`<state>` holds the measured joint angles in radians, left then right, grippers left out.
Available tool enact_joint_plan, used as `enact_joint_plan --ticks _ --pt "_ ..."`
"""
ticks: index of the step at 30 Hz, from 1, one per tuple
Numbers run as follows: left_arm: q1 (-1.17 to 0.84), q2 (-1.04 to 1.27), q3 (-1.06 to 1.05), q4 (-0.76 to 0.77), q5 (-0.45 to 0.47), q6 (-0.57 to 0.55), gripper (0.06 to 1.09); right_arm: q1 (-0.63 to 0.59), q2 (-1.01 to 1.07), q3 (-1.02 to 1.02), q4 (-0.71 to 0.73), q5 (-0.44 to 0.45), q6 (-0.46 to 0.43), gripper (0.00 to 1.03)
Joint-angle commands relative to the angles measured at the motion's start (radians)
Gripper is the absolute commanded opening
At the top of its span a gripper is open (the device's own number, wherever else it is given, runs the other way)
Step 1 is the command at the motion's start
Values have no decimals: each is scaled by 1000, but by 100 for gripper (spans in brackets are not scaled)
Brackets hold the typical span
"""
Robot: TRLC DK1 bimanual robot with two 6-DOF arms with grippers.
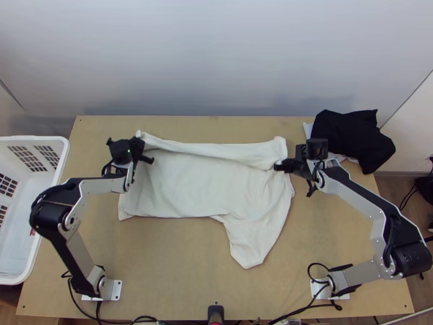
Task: Fold the t-shirt
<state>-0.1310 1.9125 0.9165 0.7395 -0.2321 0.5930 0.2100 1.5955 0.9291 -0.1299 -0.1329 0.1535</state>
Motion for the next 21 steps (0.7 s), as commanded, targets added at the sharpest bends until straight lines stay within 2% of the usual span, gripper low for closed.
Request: enact_joint_plan --ticks 1,4,5,6,8,9,10,12,16,19,21 --pt "-32 -92 -53 -207 -12 57 14 26 -55 -55 -79 -45 -48 3" --pt "-21 -110 -18 -368 -36 56 14 15 -55 -47 -82 -50 -66 3" --pt "-15 -122 -11 -404 -36 53 17 11 -62 -42 -91 -56 -66 5" --pt "-7 -136 -7 -437 -35 50 31 3 -69 -33 -102 -60 -65 22" --pt "13 -153 2 -476 -36 27 75 -11 -98 -30 -135 -77 -58 79" --pt "22 -165 8 -499 -36 24 85 -14 -115 -32 -137 -80 -58 94" --pt "34 -173 16 -514 -35 22 85 -14 -126 -27 -148 -88 -62 99" --pt "60 -190 47 -558 -36 2 85 -15 -157 -19 -220 -109 -89 99" --pt "99 -250 142 -810 -36 -58 103 -24 -246 -26 -343 -128 -157 99" --pt "111 -339 163 -954 -26 -78 104 -27 -318 -32 -461 -183 -190 99" --pt "114 -423 142 -1032 19 -76 104 -20 -368 -35 -522 -211 -196 99"
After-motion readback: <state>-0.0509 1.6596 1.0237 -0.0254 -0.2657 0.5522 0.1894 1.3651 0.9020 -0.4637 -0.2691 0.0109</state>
